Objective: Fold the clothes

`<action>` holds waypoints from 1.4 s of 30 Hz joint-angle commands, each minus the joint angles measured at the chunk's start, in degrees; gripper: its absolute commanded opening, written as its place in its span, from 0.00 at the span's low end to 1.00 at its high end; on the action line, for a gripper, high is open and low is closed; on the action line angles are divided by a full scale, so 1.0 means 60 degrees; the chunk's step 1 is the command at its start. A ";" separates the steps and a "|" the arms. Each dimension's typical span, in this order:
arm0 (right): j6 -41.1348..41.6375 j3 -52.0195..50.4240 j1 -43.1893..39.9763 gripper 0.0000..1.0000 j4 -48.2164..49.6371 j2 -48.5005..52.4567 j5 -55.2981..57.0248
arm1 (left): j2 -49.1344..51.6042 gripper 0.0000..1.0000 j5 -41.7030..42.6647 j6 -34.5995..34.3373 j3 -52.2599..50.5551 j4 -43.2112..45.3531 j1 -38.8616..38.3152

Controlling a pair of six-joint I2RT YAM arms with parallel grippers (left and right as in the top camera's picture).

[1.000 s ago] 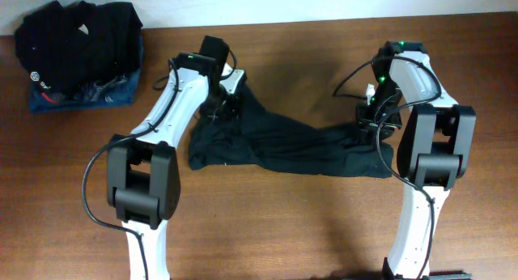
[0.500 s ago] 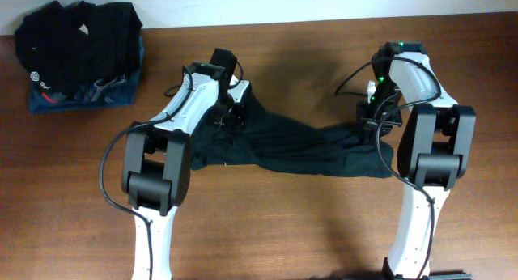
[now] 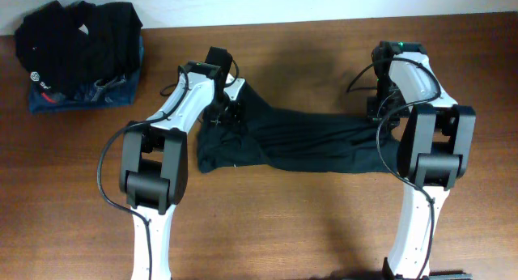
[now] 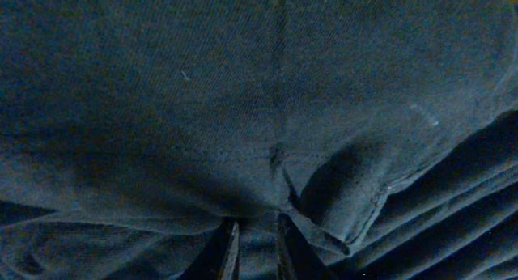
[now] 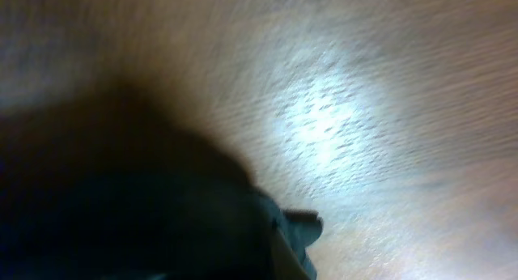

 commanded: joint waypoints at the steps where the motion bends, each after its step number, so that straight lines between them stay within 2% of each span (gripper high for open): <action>1: 0.0142 -0.0047 0.0007 0.04 0.0583 0.0015 0.0750 | 0.0153 0.16 -0.0328 0.0153 0.0058 0.0011 0.0033; 8: 0.0040 -0.0047 0.0007 0.04 0.2371 0.0015 0.0951 | 0.0160 0.16 -0.0331 0.0153 0.0058 0.0040 0.0044; 16: -0.0259 -0.0047 0.0007 0.09 0.3486 0.0015 0.1333 | 0.0160 0.16 -0.0328 0.0153 0.0058 0.0047 0.0040; 21: -0.0259 0.0007 0.0007 0.11 0.4138 0.0015 0.2652 | 0.0160 0.16 -0.0328 0.0153 0.0058 0.0044 0.0040; 23: -0.0291 0.0044 0.0007 0.17 0.4167 0.0015 0.2922 | 0.0160 0.16 -0.0328 0.0153 0.0058 0.0044 0.0040; 26: -0.0525 0.0117 0.0007 0.43 0.4084 0.0011 0.3173 | 0.0160 0.16 -0.0328 0.0153 0.0051 0.0044 0.0040; 29: -0.0503 0.0361 0.0011 0.61 0.3676 0.0011 0.3169 | 0.0160 0.16 -0.0324 0.0153 0.0051 0.0044 0.0040; 33: -0.0499 0.0911 0.0044 0.66 0.3038 0.0011 0.2947 | 0.0160 0.16 -0.0324 0.0153 0.0051 0.0047 0.0040; 39: 0.0113 0.2361 0.0040 0.69 0.1300 0.0011 0.1410 | 0.0160 0.16 -0.0324 0.0153 0.0051 0.0047 0.0040; 42: 0.0113 0.2707 0.0007 0.79 0.0725 0.0011 0.0153 | 0.0160 0.16 -0.0324 0.0153 0.0051 0.0047 0.0040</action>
